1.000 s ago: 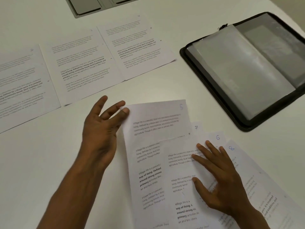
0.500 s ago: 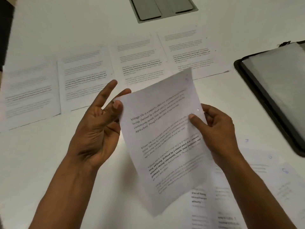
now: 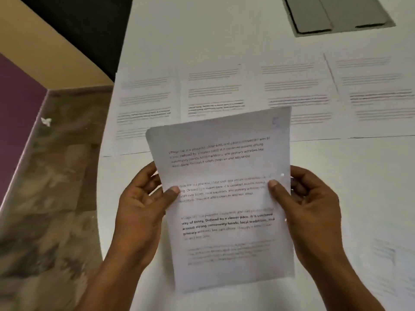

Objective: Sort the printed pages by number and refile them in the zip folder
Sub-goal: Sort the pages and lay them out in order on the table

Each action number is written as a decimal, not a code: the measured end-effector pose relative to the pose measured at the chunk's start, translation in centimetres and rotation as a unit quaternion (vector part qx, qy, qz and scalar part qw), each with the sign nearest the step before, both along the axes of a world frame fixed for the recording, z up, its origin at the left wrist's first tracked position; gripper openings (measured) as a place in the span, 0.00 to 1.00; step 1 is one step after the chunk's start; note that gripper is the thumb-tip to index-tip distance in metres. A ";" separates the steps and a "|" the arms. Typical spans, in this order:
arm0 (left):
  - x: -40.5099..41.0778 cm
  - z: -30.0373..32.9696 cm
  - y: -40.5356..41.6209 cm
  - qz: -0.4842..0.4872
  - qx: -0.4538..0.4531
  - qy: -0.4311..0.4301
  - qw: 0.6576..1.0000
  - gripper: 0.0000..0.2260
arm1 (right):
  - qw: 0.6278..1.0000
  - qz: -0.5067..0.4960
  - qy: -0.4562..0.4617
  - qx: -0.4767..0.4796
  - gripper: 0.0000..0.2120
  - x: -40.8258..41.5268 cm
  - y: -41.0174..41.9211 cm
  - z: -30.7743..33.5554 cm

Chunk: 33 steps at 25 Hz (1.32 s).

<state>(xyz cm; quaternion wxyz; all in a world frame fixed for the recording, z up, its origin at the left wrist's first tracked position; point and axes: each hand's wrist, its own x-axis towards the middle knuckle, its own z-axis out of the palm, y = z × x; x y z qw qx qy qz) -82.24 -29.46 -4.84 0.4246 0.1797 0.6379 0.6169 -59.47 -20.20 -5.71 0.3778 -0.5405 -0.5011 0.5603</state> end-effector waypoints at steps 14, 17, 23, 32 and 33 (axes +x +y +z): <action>-6.3 -10.1 -5.7 -0.170 -0.084 0.564 0.803 0.19 | 0.936 0.030 -0.307 0.169 0.30 -8.0 -4.7 -7.8; -6.6 -10.5 -5.6 -0.228 -0.069 0.578 0.780 0.21 | 0.896 0.069 -0.354 0.259 0.28 -7.6 -5.2 -9.0; -6.2 -10.7 -6.0 -0.264 -0.087 0.570 0.774 0.23 | 0.862 0.104 -0.375 0.326 0.21 -6.8 -5.0 -10.4; -6.0 -10.8 -6.1 -0.256 -0.097 0.584 0.764 0.26 | 0.867 0.118 -0.363 0.321 0.24 -6.4 -5.1 -10.4; -6.0 -10.7 -6.1 -0.257 -0.092 0.584 0.765 0.26 | 0.877 0.121 -0.345 0.313 0.25 -6.3 -5.1 -10.1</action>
